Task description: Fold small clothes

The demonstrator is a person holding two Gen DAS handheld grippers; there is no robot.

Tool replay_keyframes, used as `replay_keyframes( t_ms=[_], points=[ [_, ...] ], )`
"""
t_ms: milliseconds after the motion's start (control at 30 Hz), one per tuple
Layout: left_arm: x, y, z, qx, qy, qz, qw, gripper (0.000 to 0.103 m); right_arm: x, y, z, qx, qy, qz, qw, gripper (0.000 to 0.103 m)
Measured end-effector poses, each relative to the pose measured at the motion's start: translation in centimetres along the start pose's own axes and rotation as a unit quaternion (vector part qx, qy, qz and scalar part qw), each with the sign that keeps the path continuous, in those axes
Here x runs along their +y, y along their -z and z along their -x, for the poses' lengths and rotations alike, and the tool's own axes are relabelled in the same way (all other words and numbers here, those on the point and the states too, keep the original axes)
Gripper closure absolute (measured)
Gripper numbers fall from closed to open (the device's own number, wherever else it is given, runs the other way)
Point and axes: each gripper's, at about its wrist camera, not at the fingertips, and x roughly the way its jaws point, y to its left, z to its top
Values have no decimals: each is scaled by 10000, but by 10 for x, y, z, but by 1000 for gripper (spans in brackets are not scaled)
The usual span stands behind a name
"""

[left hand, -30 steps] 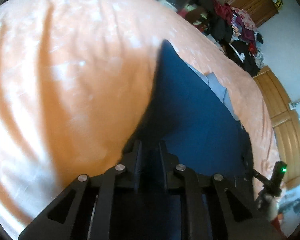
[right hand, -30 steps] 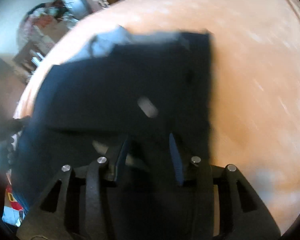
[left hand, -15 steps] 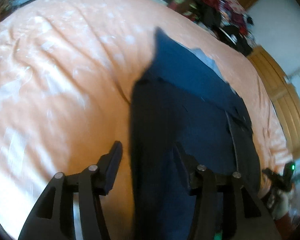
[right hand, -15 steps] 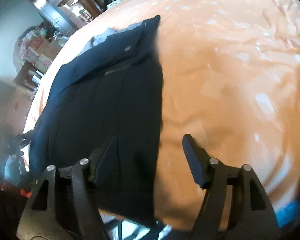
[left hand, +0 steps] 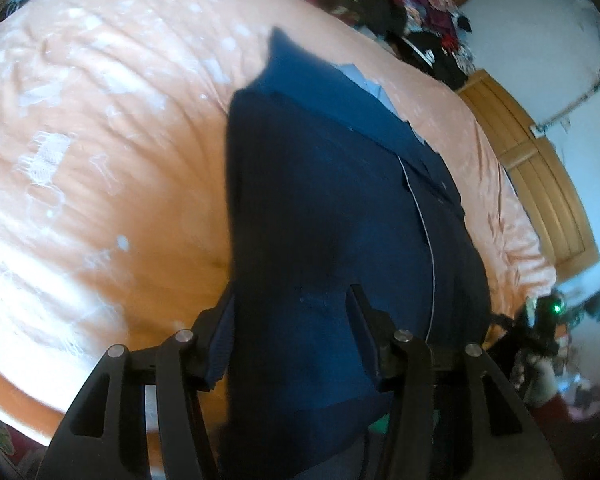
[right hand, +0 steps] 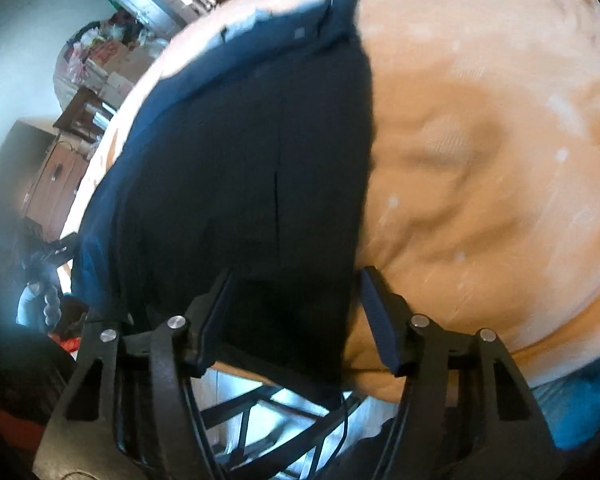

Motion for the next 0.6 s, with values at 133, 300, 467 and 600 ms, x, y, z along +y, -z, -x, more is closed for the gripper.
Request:
replay_keyframes(
  t_ms=[133,300,467,600],
  points=[
    [2,8,-1,153,285,54,9995,52,4,11,-4,136,-327,-5,9994,42],
    [-4,17,1,465,305,-153,9983,55,0,13,-6,159,-415,-43,9990,42],
    [-5,30,4,494,117,-240,9984,62,5,11,-11,181,-267,81,9994,42],
    [0,38,1,516,38,-194,9985,85,12,13,-5,211,-275,123,9993,42]
  ],
)
